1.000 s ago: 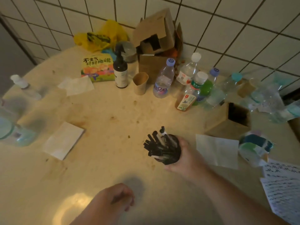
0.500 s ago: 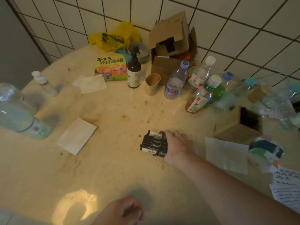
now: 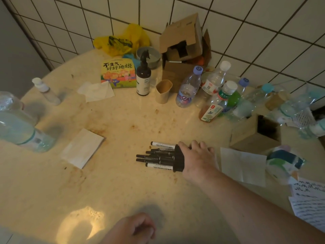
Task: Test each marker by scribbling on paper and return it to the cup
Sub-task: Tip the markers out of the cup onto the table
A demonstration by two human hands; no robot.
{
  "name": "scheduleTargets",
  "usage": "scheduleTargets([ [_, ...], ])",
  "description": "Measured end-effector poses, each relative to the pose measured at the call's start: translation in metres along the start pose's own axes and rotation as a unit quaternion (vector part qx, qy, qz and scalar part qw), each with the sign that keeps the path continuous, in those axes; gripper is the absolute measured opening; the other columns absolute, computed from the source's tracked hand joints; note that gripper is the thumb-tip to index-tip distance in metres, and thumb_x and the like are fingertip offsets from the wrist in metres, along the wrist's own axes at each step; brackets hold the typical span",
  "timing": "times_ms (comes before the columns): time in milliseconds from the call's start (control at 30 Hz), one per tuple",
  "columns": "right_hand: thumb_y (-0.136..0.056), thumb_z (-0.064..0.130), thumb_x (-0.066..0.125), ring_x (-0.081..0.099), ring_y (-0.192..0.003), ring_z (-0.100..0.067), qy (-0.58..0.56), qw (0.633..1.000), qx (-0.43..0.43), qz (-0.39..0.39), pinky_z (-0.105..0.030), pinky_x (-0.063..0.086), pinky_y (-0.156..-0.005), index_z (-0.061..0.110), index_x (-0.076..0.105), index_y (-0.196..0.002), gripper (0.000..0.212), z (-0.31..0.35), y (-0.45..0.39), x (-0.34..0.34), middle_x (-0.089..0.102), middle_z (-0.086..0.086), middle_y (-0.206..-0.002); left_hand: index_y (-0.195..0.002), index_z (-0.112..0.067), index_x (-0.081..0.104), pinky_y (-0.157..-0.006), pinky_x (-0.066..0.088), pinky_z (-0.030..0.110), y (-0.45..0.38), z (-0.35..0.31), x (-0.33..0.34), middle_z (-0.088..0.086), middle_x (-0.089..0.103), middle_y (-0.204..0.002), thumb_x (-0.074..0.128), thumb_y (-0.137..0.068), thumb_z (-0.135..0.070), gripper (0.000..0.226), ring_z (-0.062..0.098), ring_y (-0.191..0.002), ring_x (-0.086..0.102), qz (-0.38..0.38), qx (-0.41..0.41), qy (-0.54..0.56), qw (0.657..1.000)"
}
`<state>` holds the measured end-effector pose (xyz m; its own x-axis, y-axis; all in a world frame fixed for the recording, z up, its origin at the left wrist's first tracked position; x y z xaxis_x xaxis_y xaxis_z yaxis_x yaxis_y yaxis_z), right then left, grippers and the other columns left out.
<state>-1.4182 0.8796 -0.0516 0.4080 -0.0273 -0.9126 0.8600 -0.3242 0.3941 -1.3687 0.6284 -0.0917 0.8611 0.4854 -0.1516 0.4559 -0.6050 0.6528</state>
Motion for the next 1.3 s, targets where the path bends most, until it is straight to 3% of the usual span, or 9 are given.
scheduleTargets([
  [100,-0.077,0.050,0.070,0.040,-0.126,-0.027,-0.002,1.000,0.015,0.015,-0.046,0.034,-0.103,0.036,0.023,-0.154,0.091,-0.007,0.002,0.004,0.047,-0.003,-0.138,-0.087,-0.028,0.074,-0.079,0.052,0.016,-0.004,0.002,0.003,-0.007,0.077,-0.088,0.064,-0.086,-0.027,0.010,0.005,-0.082,0.071,0.002,0.002,-0.010,1.000],
  [400,-0.077,0.037,0.074,0.039,-0.129,-0.028,0.003,0.999,0.036,0.013,-0.046,0.033,-0.104,0.033,0.014,-0.158,0.101,-0.032,0.017,0.018,0.045,-0.004,-0.141,-0.088,-0.031,0.073,-0.082,0.053,0.019,-0.009,-0.003,0.008,-0.005,0.077,-0.088,0.064,-0.088,-0.025,0.011,0.006,-0.084,0.072,0.027,0.009,-0.031,0.999],
  [600,-0.079,0.031,0.071,0.039,-0.129,-0.027,0.003,0.999,0.045,0.016,-0.045,0.033,-0.103,0.032,0.011,-0.159,0.100,-0.049,0.029,0.022,0.044,-0.003,-0.144,-0.085,-0.037,0.072,-0.084,0.052,0.016,-0.011,-0.013,0.013,-0.014,0.076,-0.089,0.064,-0.091,-0.020,0.019,0.003,-0.085,0.072,0.025,-0.002,-0.032,0.999],
  [800,-0.079,0.028,0.070,0.039,-0.130,-0.025,-0.022,0.999,0.049,0.004,-0.043,0.032,-0.103,0.031,0.017,-0.157,0.095,-0.067,0.037,0.026,0.043,0.001,-0.146,-0.083,-0.039,0.072,-0.085,0.052,0.018,-0.017,-0.020,0.016,-0.011,0.077,-0.089,0.063,-0.090,-0.021,0.021,0.002,-0.084,0.072,0.029,-0.017,-0.037,0.999],
  [967,-0.075,0.046,0.074,0.043,-0.131,-0.023,-0.094,0.992,0.076,-0.024,-0.044,0.035,-0.105,0.030,0.027,-0.152,0.092,-0.088,0.047,0.031,0.048,0.003,-0.143,-0.084,-0.038,0.073,-0.083,0.047,0.010,-0.031,-0.016,0.013,-0.014,0.075,-0.091,0.064,-0.092,-0.022,0.020,-0.005,-0.086,0.067,0.030,-0.020,-0.085,0.996],
  [1100,-0.064,0.044,0.087,0.047,-0.133,-0.020,-0.284,0.949,0.131,-0.036,-0.043,0.040,-0.108,0.029,0.037,-0.147,0.098,-0.097,0.050,0.042,0.051,0.006,-0.143,-0.082,-0.039,0.072,-0.079,0.044,0.010,-0.047,-0.011,0.008,-0.020,0.072,-0.091,0.069,-0.091,-0.026,0.016,-0.004,-0.088,0.065,0.017,-0.029,-0.113,0.993],
  [1167,-0.062,0.031,0.091,0.052,-0.127,-0.017,-0.405,0.902,0.146,-0.040,-0.030,0.046,-0.098,0.028,0.042,-0.142,0.094,-0.098,0.051,0.048,0.055,0.007,-0.135,-0.079,-0.042,0.074,-0.079,0.044,0.009,-0.054,-0.012,0.005,-0.024,0.072,-0.088,0.071,-0.090,-0.025,0.020,-0.007,-0.088,0.065,0.012,-0.029,-0.116,0.993],
  [1233,-0.064,0.021,0.092,0.051,-0.120,-0.010,-0.472,0.867,0.150,-0.045,-0.014,0.040,-0.086,0.027,0.044,-0.139,0.089,-0.097,0.051,0.053,0.053,0.011,-0.125,-0.076,-0.044,0.073,-0.079,0.044,0.006,-0.059,-0.015,0.002,-0.034,0.069,-0.086,0.072,-0.089,-0.023,0.025,-0.014,-0.088,0.063,0.012,-0.020,-0.125,0.992],
  [1300,-0.066,0.019,0.092,0.047,-0.118,-0.006,-0.509,0.846,0.151,-0.057,-0.007,0.035,-0.080,0.024,0.043,-0.141,0.090,-0.096,0.050,0.057,0.051,0.011,-0.126,-0.078,-0.040,0.072,-0.076,0.042,0.003,-0.063,-0.018,0.001,-0.041,0.065,-0.087,0.071,-0.089,-0.021,0.022,-0.019,-0.089,0.060,0.017,-0.012,-0.142,0.990],
])
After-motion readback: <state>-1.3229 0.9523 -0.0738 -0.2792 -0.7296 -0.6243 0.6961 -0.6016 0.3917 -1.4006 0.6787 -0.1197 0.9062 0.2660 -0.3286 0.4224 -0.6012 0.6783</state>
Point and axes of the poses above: each hand's wrist, its own y-axis away from the middle knuckle, its own x-axis out of the palm, z = x × y, the point moved 3 cm from there along -y, towards the middle knuckle
